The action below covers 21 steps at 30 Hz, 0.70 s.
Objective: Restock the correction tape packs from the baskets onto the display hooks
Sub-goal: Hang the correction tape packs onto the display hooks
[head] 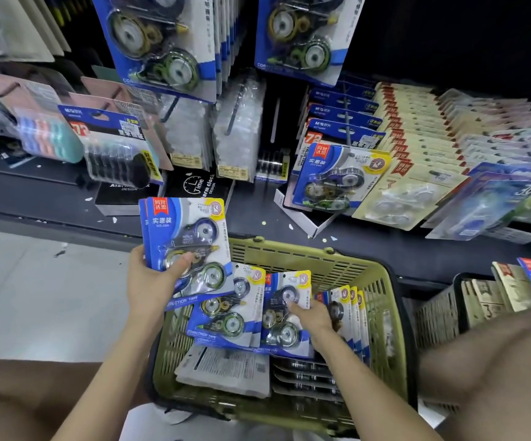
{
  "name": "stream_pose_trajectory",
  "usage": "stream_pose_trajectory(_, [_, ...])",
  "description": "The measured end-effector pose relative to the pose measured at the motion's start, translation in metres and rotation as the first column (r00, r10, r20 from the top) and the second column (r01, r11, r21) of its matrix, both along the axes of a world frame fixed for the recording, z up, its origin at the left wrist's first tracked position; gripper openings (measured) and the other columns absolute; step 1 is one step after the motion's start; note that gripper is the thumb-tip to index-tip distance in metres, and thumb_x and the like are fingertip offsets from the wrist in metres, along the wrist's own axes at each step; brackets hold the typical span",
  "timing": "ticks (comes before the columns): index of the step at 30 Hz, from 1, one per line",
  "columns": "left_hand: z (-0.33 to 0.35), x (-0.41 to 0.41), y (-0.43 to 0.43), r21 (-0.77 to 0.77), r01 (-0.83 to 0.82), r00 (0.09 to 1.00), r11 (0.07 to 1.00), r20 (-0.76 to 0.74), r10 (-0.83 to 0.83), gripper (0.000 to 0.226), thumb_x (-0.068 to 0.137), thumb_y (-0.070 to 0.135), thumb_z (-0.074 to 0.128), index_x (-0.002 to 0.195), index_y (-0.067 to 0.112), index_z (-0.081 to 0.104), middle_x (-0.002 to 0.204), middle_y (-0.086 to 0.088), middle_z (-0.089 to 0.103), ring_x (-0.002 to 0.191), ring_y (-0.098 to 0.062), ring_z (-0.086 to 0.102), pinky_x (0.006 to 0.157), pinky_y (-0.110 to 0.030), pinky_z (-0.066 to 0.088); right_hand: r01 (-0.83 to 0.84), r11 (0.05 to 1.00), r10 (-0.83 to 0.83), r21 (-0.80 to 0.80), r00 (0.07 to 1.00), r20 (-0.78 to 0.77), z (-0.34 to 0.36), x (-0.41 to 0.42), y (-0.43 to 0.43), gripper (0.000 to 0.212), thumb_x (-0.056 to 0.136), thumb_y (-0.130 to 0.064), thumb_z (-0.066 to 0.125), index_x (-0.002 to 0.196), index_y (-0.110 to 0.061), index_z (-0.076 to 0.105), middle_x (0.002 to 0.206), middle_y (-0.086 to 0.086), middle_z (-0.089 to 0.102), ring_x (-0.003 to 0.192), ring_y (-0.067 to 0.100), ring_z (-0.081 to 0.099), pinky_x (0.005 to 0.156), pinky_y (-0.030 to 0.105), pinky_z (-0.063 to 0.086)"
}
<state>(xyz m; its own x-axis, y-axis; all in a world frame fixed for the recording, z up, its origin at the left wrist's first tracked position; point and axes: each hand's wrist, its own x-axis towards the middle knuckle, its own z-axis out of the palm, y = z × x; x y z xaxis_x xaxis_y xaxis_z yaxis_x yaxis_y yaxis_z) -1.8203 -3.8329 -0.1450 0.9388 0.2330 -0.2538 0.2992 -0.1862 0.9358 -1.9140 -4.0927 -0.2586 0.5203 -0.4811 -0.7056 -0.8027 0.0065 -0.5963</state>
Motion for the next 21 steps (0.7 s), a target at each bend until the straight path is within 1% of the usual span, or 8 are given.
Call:
stream_pose_trajectory(3, [0.008, -0.002, -0.008, 0.085, 0.063, 0.998, 0.994, 0.02, -0.065, 0.058, 0.069, 0.026, 0.089, 0.112, 0.021, 0.051, 0.1, 0.006, 0.066, 0.096, -0.026, 0.067, 0.09, -0.051, 0.052, -0.019, 1.0, 0.018, 0.018, 0.998, 0.058, 0.011, 0.001, 0.0, 0.069, 0.088, -0.023, 0.074, 0.144, 0.001, 0.042, 0.149, 0.014, 0.045, 0.133, 0.031, 0.047, 0.109, 0.041, 0.041])
stream_pose_trajectory(5, [0.015, -0.004, -0.01, 0.161, 0.121, 0.991, 0.98, 0.039, -0.128, 0.062, 0.066, 0.033, 0.088, 0.114, 0.022, 0.051, 0.099, 0.009, 0.066, 0.095, -0.024, 0.066, 0.088, -0.05, 0.052, -0.051, 0.998, 0.047, 0.023, 0.989, 0.141, 0.028, -0.002, -0.005, 0.042, 0.09, -0.013, 0.07, 0.128, -0.001, 0.058, 0.134, 0.014, 0.06, 0.112, 0.025, 0.06, 0.088, 0.031, 0.052])
stream_pose_trajectory(7, [0.023, -0.003, -0.01, 0.23, 0.164, 0.981, 0.959, 0.059, -0.182, 0.06, 0.072, 0.029, 0.088, 0.118, 0.02, 0.051, 0.1, 0.008, 0.067, 0.095, -0.024, 0.066, 0.085, -0.046, 0.052, -0.124, 0.992, 0.125, -0.02, 0.965, 0.231, 0.054, -0.004, -0.016, 0.023, 0.09, -0.01, 0.069, 0.113, -0.012, 0.064, 0.115, 0.006, 0.069, 0.094, 0.017, 0.064, 0.069, 0.021, 0.051])
stream_pose_trajectory(10, [0.048, 0.0, -0.017, 0.358, 0.186, 0.962, 0.915, 0.121, -0.243, 0.057, 0.075, 0.029, 0.085, 0.118, 0.021, 0.049, 0.095, 0.015, 0.062, 0.094, -0.024, 0.064, 0.079, -0.04, 0.047, -0.175, 0.979, 0.2, -0.1, 0.899, 0.39, 0.105, 0.0, -0.038, 0.019, 0.091, -0.009, 0.068, 0.105, -0.021, 0.062, 0.106, -0.002, 0.07, 0.092, 0.013, 0.066, 0.076, 0.021, 0.053])
stream_pose_trajectory(13, [0.083, 0.004, -0.025, 0.457, 0.195, 0.926, 0.868, 0.205, -0.316, 0.057, 0.076, 0.031, 0.084, 0.12, 0.022, 0.05, 0.093, 0.017, 0.058, 0.098, -0.027, 0.062, 0.08, -0.037, 0.044, -0.205, 0.948, 0.303, -0.245, 0.818, 0.488, 0.158, 0.012, -0.057, 0.018, 0.093, -0.01, 0.064, 0.101, -0.026, 0.06, 0.099, -0.009, 0.067, 0.08, -0.005, 0.058, 0.063, 0.007, 0.043])
stream_pose_trajectory(16, [0.119, 0.011, -0.029, 0.565, 0.189, 0.871, 0.803, 0.281, -0.403, 0.061, 0.076, 0.028, 0.084, 0.127, 0.022, 0.051, 0.098, 0.012, 0.062, 0.102, -0.03, 0.064, 0.077, -0.032, 0.037, -0.202, 0.924, 0.367, -0.324, 0.704, 0.608, 0.209, 0.026, -0.067, 0.024, 0.095, -0.011, 0.063, 0.103, -0.033, 0.059, 0.1, -0.015, 0.065, 0.082, -0.015, 0.059, 0.068, 0.005, 0.042])
stream_pose_trajectory(19, [0.152, 0.02, -0.029, 0.612, 0.105, 0.81, 0.784, 0.404, -0.424, 0.063, 0.074, 0.026, 0.085, 0.128, 0.017, 0.054, 0.098, 0.009, 0.065, 0.102, -0.031, 0.065, 0.075, -0.03, 0.034, -0.103, 0.945, 0.316, -0.312, 0.547, 0.775, 0.252, 0.038, -0.068, 0.033, 0.093, -0.012, 0.065, 0.115, -0.037, 0.059, 0.112, -0.018, 0.069, 0.105, -0.003, 0.062, 0.085, 0.014, 0.048])
stream_pose_trajectory(21, [0.169, 0.025, -0.025, 0.563, 0.043, 0.748, 0.826, 0.529, -0.4, 0.062, 0.07, 0.025, 0.088, 0.124, 0.022, 0.057, 0.093, 0.023, 0.059, 0.098, -0.02, 0.067, 0.076, -0.027, 0.038, -0.032, 0.96, 0.264, -0.279, 0.444, 0.856, 0.279, 0.044, -0.066, 0.032, 0.089, -0.016, 0.067, 0.114, -0.035, 0.061, 0.109, -0.019, 0.071, 0.105, 0.003, 0.064, 0.084, 0.017, 0.05])
